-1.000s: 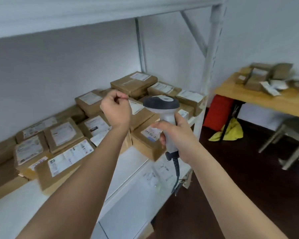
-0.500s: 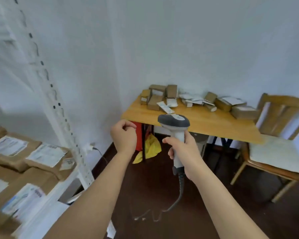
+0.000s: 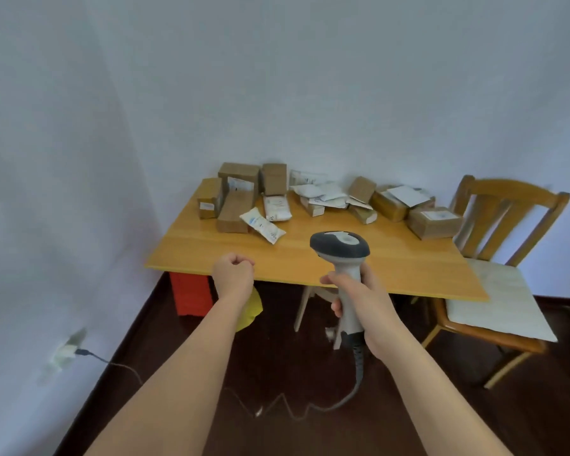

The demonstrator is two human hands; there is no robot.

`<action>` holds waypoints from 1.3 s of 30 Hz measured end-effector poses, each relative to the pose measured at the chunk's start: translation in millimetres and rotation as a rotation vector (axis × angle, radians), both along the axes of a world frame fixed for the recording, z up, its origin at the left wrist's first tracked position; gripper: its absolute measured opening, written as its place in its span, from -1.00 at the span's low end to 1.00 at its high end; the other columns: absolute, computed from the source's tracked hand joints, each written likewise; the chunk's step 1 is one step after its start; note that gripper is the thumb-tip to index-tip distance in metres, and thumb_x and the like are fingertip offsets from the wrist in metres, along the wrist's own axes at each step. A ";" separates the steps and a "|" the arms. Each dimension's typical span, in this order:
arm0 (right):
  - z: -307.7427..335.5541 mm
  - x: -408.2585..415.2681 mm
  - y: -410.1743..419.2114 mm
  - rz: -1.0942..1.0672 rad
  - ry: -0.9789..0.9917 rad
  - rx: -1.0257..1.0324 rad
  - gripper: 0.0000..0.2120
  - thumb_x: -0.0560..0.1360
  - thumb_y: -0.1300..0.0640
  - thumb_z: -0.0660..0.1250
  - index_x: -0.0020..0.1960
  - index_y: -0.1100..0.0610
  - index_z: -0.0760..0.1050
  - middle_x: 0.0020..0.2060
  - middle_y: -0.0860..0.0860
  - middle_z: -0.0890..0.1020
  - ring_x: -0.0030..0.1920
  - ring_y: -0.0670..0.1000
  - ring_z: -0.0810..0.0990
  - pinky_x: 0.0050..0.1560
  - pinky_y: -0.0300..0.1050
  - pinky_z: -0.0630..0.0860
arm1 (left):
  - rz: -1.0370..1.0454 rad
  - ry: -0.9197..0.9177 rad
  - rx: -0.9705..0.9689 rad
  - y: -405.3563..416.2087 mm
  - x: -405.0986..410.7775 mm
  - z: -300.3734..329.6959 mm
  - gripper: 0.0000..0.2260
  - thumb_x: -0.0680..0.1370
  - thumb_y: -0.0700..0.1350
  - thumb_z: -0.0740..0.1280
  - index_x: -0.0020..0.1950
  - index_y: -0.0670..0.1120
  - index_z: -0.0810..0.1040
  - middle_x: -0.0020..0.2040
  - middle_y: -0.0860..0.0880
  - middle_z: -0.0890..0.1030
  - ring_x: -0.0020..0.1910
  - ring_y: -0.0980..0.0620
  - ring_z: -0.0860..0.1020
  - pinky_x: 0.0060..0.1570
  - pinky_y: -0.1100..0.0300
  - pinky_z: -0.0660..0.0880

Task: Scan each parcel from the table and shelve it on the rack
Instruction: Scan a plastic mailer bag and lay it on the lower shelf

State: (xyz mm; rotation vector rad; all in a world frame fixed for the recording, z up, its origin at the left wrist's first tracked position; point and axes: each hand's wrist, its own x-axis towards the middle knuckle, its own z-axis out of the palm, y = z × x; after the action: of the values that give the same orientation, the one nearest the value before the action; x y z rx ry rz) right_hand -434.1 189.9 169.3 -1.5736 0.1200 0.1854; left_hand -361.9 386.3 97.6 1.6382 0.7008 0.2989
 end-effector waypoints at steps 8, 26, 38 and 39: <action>-7.7 157.3 -15.2 -0.092 0.025 -0.002 -0.86 0.59 0.09 0.32 0.11 0.10 0.52 -0.15 0.10 0.56 -0.42 -0.02 0.49 -0.33 -0.07 0.43 | -0.227 0.382 -0.256 2.0 152.0 -53.7 -0.78 0.62 -0.25 0.23 0.25 -0.25 0.48 0.11 -0.18 0.58 -0.06 -0.08 0.57 -0.40 0.25 0.43; -120.0 519.2 23.7 0.307 0.268 -0.146 -0.86 0.60 0.03 0.31 0.09 0.06 0.54 -0.28 0.02 0.58 -0.34 -0.05 0.58 -0.17 -0.07 0.55 | 0.200 0.554 -0.447 32.2 412.2 -199.3 -0.82 0.61 -0.20 0.29 0.18 -0.20 0.38 0.02 -0.13 0.49 -0.14 -0.07 0.57 -0.34 0.18 0.51; -178.1 562.8 35.8 0.323 0.442 -0.162 -0.84 0.60 0.04 0.32 0.08 0.12 0.55 -0.27 0.06 0.58 -0.38 -0.03 0.53 -0.21 -0.06 0.51 | -0.011 0.601 -0.460 25.3 415.4 -247.7 -0.77 0.60 -0.13 0.34 0.23 -0.18 0.53 -0.18 -0.09 0.61 -0.48 0.11 0.38 -0.53 0.29 0.28; -178.7 561.6 36.3 0.323 0.450 -0.148 -0.84 0.60 0.04 0.32 0.08 0.11 0.55 -0.24 0.05 0.58 -0.38 -0.03 0.53 -0.20 -0.05 0.50 | -0.111 0.681 -0.392 30.0 409.8 -243.9 -0.77 0.60 -0.13 0.34 0.22 -0.21 0.54 -0.18 -0.11 0.61 -0.47 0.10 0.39 -0.52 0.28 0.28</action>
State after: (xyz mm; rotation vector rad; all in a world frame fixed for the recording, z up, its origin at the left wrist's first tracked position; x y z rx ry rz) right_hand 127.5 226.3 -9.4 -1.6697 0.2344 0.7997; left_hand 47.9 416.4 -146.2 1.3791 1.0901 -0.4795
